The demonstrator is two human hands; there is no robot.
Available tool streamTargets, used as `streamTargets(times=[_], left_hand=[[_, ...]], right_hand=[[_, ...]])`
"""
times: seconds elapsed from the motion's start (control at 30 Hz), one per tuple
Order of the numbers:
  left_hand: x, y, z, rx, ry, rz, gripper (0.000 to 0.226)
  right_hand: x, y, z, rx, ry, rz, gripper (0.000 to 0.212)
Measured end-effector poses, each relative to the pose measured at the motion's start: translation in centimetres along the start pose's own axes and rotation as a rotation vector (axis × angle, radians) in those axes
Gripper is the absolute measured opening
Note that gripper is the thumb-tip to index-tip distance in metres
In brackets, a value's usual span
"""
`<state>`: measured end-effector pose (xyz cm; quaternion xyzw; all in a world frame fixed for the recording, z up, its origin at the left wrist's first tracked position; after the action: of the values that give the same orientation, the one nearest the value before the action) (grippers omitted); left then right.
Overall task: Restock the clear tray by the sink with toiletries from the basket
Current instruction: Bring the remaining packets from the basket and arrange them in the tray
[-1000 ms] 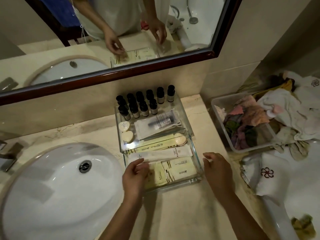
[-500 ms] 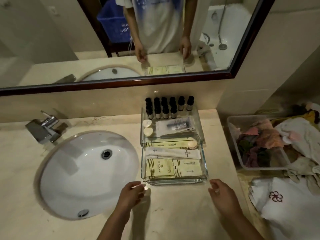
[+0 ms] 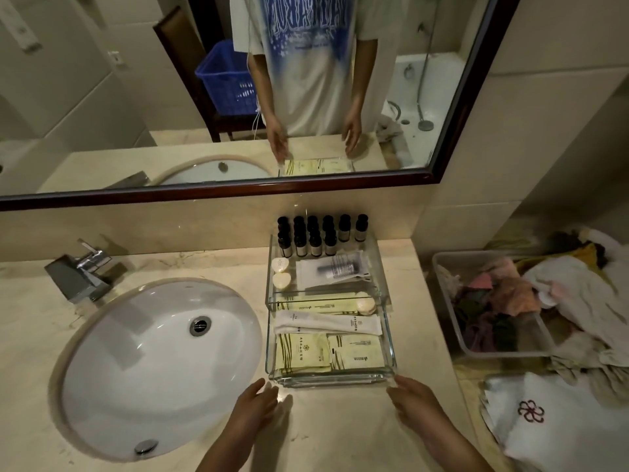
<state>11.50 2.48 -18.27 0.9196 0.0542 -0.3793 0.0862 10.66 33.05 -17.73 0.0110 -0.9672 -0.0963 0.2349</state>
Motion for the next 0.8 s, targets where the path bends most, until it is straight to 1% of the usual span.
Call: streamTargets(times=[0.03, 0.1, 0.23, 0.3, 0.33, 0.43, 0.5, 0.63, 0.7, 0.8], left_hand=[[0.0, -0.3, 0.0, 0.020, -0.005, 0.008, 0.049], [-0.1, -0.7, -0.3, 0.029, -0.012, -0.014, 0.044], [-0.4, -0.7, -0.2, -0.019, -0.024, -0.070, 0.049], [-0.7, -0.7, -0.1, -0.031, -0.035, -0.102, 0.053], [-0.9, -0.8, 0.1, -0.028, -0.044, -0.109, 0.050], [-2.1, -1.1, 0.4, -0.011, -0.086, -0.123, 0.034], [-2.3, -1.0, 0.9, -0.034, -0.100, -0.139, 0.030], [-2.6, -0.9, 1.8, -0.046, -0.097, -0.152, 0.014], [-2.6, -0.8, 2.3, -0.058, -0.088, -0.147, 0.018], [-2.9, -0.4, 3.2, -0.096, -0.080, -0.161, 0.019]], right_hand=[[-0.4, -0.6, 0.0, 0.041, -0.029, 0.087, 0.044], [-0.5, -1.4, 0.2, 0.070, -0.038, 0.210, 0.041], [0.1, -2.4, 0.2, 0.050, -0.011, 0.355, 0.036], [0.1, -2.8, 0.3, 0.021, -0.013, 0.390, 0.039], [-0.1, -2.9, 0.5, -0.005, -0.016, 0.407, 0.043], [-0.5, -2.8, 1.6, -0.092, -0.024, 0.438, 0.051], [-0.9, -2.8, 2.4, -0.103, -0.030, 0.466, 0.053], [-1.0, -2.3, 3.3, -0.201, 0.005, 0.460, 0.045], [-0.6, -1.8, 3.4, -0.270, 0.043, 0.438, 0.039], [0.6, -1.2, 3.1, -0.293, 0.072, 0.432, 0.046]])
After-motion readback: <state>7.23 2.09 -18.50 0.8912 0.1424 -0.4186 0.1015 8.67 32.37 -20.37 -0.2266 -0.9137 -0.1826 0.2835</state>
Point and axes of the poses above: each hand's wrist, its own z-axis towards the middle knuckle, its own y-axis out of the back of the hand, x = y × z, the point moved 10 cm from there along z, towards the middle knuckle, and after that the axes turned 10 degrees about -y, right-handed, at the moved point
